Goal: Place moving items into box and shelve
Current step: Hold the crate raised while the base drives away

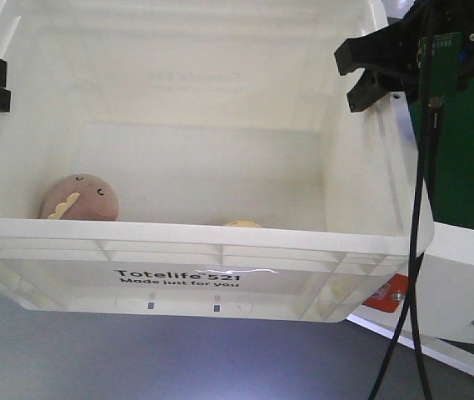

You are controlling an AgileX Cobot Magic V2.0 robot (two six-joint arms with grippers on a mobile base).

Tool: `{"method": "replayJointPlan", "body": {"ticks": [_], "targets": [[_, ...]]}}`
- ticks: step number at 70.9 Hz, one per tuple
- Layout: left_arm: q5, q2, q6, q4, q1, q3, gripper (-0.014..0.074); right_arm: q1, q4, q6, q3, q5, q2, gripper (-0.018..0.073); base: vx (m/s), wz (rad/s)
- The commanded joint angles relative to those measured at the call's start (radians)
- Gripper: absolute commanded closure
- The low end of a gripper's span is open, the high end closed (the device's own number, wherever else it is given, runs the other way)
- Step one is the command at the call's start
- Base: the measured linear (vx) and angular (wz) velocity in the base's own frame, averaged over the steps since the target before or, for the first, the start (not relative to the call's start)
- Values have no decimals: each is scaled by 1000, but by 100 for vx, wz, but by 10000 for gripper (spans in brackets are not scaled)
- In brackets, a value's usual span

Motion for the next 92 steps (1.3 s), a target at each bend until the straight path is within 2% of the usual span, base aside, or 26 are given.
{"method": "replayJointPlan", "body": {"ticks": [1,92], "targets": [[-142,-40,-6,-127,-12,-43,601,8,136,-39,-40,-97,-54,562,-10,40],[-142,-40,-6,-127,-12,-43,601,8,136,-39,-40,-96,-54,562,-9,38]]}}
